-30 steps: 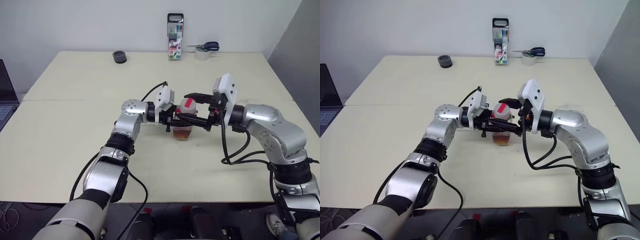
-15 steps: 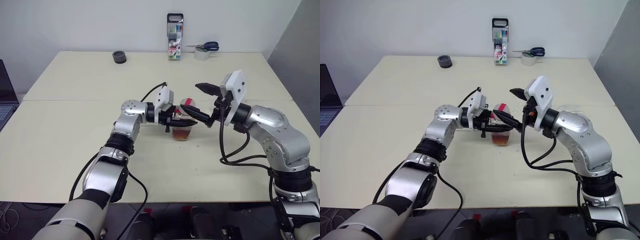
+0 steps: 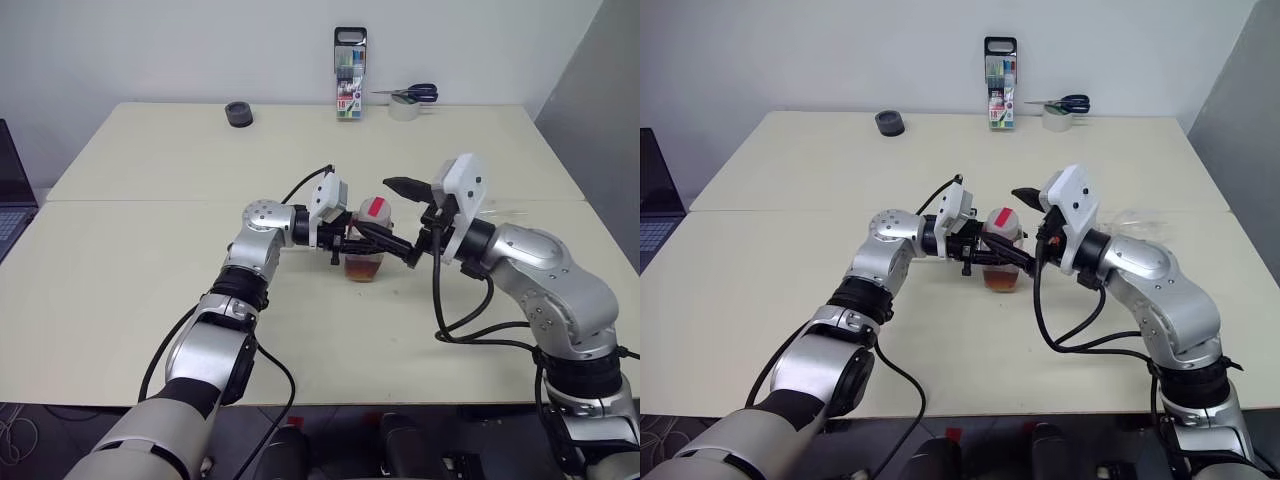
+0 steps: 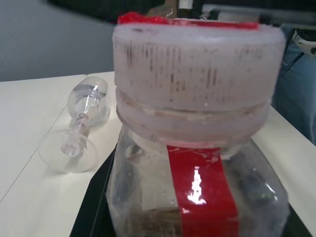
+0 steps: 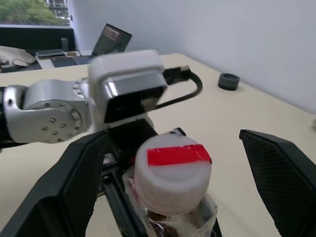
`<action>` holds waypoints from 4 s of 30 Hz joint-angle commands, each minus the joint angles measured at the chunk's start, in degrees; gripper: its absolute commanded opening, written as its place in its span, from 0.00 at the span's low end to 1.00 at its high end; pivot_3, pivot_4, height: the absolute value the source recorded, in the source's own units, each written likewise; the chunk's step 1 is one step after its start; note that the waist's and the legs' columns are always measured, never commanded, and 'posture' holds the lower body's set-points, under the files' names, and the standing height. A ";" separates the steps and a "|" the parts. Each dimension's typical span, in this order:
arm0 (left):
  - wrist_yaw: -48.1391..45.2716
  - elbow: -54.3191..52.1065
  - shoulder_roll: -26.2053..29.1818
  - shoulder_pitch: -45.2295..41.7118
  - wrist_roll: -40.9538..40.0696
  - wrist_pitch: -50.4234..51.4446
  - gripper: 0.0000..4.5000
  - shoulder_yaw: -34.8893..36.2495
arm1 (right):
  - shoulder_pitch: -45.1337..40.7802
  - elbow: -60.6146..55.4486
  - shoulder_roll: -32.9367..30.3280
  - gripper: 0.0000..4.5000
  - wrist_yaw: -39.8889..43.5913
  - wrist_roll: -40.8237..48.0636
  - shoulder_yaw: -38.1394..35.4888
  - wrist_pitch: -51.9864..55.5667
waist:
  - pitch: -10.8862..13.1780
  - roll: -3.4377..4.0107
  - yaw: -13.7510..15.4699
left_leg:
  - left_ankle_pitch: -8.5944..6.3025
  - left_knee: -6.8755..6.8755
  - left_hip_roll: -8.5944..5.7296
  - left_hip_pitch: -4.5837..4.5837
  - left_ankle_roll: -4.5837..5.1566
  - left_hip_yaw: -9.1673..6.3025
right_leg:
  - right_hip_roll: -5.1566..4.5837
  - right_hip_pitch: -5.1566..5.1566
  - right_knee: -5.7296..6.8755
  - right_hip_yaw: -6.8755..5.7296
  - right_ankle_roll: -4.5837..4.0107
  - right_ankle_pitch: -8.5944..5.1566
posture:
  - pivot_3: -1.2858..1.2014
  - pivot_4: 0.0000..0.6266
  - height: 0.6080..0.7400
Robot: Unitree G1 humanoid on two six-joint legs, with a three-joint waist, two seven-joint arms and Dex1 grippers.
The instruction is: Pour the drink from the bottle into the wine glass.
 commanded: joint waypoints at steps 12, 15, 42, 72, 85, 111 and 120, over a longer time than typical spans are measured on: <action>0.14 -0.89 -0.15 -1.81 -0.69 -1.14 0.37 1.13 | 0.75 -0.42 -1.06 1.00 -2.01 -3.60 -3.12 -3.13 | 0.00 0.00 0.01 | 0.00 -0.01 0.00 0.00 0.00 0.00 | 0.00 0.00 0.00 0.00 0.00 0.00 | 0.52 0.24 1.00; 0.13 -0.89 -0.11 -1.78 -0.64 -1.14 0.37 1.13 | 1.81 -1.54 -1.79 1.00 -1.98 -2.80 -4.19 -2.43 | 0.00 0.00 0.02 | 0.00 -0.01 0.00 0.00 0.00 0.00 | 0.00 0.00 0.00 0.00 0.00 0.00 | 0.52 0.24 1.00; 0.01 0.23 -0.53 -2.44 -0.78 -1.75 0.37 1.40 | 1.14 -9.22 -3.20 1.00 -4.09 2.77 -1.67 3.28 | 0.00 0.00 -0.07 | -0.01 -0.02 0.02 0.02 0.01 0.02 | 0.03 0.00 0.00 0.02 0.00 0.00 | 0.52 0.24 1.00; -0.15 0.13 -0.38 -1.87 -0.52 -1.87 0.37 1.15 | 2.72 -6.16 -1.24 1.00 -5.98 -3.45 -3.94 0.44 | 0.00 0.00 0.04 | 0.00 -0.01 0.00 0.00 0.01 0.00 | 0.01 0.00 -0.01 0.01 0.00 0.00 | 0.52 0.24 1.00; -0.23 0.17 -0.29 -1.83 -0.52 -1.92 0.37 1.17 | 3.80 -7.83 -3.36 1.00 -5.56 -0.40 -4.93 2.27 | 0.00 0.00 0.03 | -0.01 -0.01 0.00 0.00 0.01 0.01 | 0.01 0.00 -0.01 0.01 0.00 0.00 | 0.52 0.24 1.00; -0.04 -0.04 -0.49 -1.53 -0.55 -1.86 0.37 1.10 | 4.14 -8.21 -5.16 1.00 -4.70 0.25 -5.67 1.76 | 0.00 0.00 0.04 | -0.01 -0.01 0.00 0.00 0.01 0.01 | 0.01 0.00 -0.01 0.01 0.01 0.00 | 0.52 0.24 1.00; -0.08 0.10 -0.43 -1.52 -0.52 -1.97 0.37 1.12 | 4.03 -8.39 -5.40 1.00 -4.33 0.37 -5.54 1.88 | 0.00 0.00 0.04 | -0.01 -0.01 0.00 0.00 0.01 0.01 | 0.01 0.00 -0.01 0.01 0.00 0.00 | 0.52 0.24 1.00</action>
